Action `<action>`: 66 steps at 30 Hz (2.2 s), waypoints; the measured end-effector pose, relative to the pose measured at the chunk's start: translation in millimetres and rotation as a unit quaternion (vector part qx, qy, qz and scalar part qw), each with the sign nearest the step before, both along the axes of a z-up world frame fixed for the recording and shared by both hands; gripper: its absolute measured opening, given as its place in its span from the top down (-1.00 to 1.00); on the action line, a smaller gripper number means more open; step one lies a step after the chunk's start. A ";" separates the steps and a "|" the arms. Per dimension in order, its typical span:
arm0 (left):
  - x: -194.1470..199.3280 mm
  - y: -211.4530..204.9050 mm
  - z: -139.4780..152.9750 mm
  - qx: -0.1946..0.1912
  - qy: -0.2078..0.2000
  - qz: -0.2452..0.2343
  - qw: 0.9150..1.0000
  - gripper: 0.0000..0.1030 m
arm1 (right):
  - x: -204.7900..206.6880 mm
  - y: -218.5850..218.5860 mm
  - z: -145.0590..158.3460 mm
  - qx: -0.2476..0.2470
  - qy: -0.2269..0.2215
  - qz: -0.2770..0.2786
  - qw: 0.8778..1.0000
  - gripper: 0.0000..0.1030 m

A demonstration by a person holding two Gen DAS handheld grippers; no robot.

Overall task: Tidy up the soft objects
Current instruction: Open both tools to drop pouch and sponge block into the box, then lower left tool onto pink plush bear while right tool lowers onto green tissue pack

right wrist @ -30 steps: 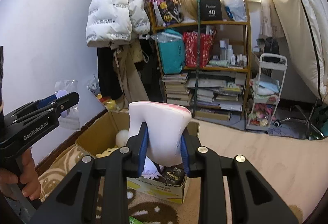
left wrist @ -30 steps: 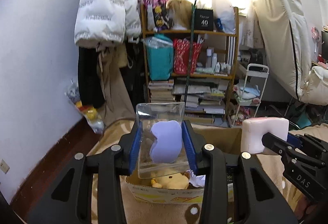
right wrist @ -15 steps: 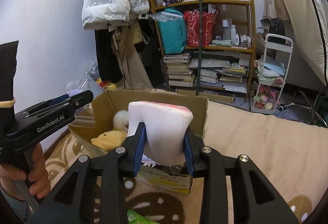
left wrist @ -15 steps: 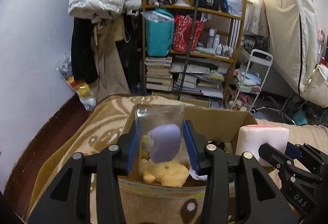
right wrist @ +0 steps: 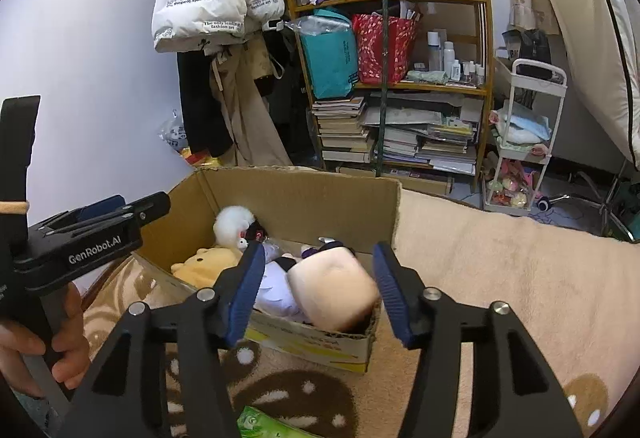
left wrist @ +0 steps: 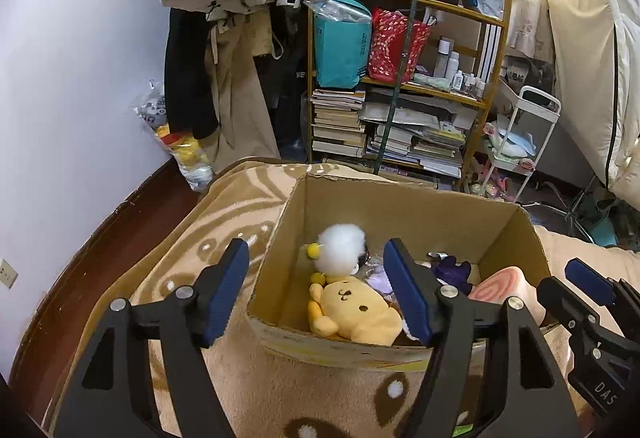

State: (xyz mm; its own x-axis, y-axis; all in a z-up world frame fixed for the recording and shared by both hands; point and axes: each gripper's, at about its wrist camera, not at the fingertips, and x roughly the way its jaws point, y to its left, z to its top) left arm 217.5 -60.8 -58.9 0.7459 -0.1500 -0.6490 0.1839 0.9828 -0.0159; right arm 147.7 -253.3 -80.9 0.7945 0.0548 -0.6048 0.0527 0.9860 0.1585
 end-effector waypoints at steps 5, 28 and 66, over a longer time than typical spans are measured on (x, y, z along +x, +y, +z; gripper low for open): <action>-7.8 2.5 4.4 0.025 -0.009 0.022 0.999 -0.73 | -6.0 -1.0 5.9 -0.011 -0.009 -0.011 1.000 -0.58; -93.0 18.0 49.7 0.051 0.002 -0.005 0.999 -0.95 | -56.7 -3.3 30.2 0.007 0.003 -0.012 1.000 -1.00; -165.2 19.5 4.0 0.067 0.096 -0.024 0.993 -0.95 | -115.9 0.2 22.7 0.079 0.049 -0.014 0.996 -1.00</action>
State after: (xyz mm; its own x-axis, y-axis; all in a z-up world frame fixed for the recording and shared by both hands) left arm 52.2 -41.3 -55.0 0.6000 -0.0863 -0.7953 0.2375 0.9686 0.0740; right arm 31.8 -253.1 -58.2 0.7349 0.1340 -0.6648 0.1031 0.9468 0.3048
